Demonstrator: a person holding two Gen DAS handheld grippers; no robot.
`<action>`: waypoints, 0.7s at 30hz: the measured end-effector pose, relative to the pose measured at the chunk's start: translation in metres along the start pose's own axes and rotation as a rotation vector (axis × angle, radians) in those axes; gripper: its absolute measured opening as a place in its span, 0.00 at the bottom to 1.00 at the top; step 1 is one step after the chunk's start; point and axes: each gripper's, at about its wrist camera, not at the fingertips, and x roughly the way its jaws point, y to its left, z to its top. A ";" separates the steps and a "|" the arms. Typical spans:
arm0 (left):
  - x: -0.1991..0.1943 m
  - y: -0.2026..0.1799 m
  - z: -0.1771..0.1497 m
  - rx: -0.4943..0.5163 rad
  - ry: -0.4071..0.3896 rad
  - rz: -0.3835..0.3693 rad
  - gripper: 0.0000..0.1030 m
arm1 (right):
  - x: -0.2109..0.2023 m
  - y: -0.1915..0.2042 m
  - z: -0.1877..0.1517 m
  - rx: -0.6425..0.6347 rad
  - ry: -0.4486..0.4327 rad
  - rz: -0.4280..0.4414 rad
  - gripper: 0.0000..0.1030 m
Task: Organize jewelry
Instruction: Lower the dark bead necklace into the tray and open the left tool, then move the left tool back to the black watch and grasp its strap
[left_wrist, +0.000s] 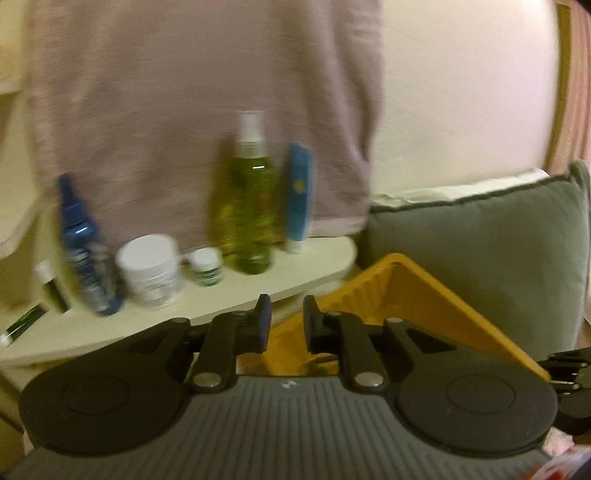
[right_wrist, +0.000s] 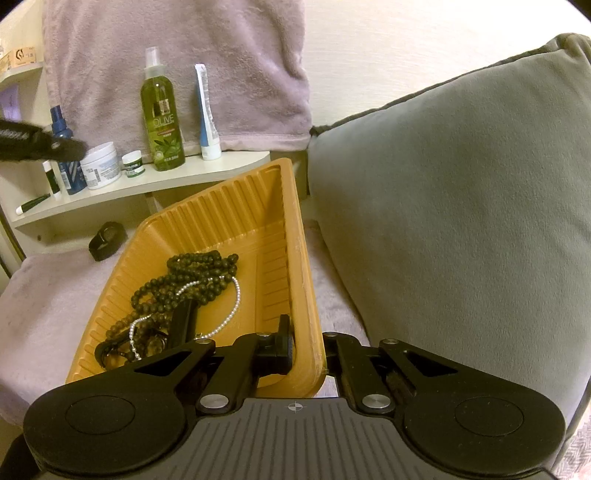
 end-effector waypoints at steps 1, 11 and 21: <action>-0.004 0.006 -0.004 -0.016 -0.008 0.022 0.19 | 0.000 0.000 0.000 0.000 0.000 0.000 0.04; -0.016 0.059 -0.059 -0.143 0.005 0.227 0.33 | -0.001 0.001 0.000 -0.006 0.002 -0.003 0.04; -0.004 0.074 -0.094 -0.204 0.053 0.270 0.40 | -0.001 0.000 0.000 -0.015 0.008 -0.006 0.04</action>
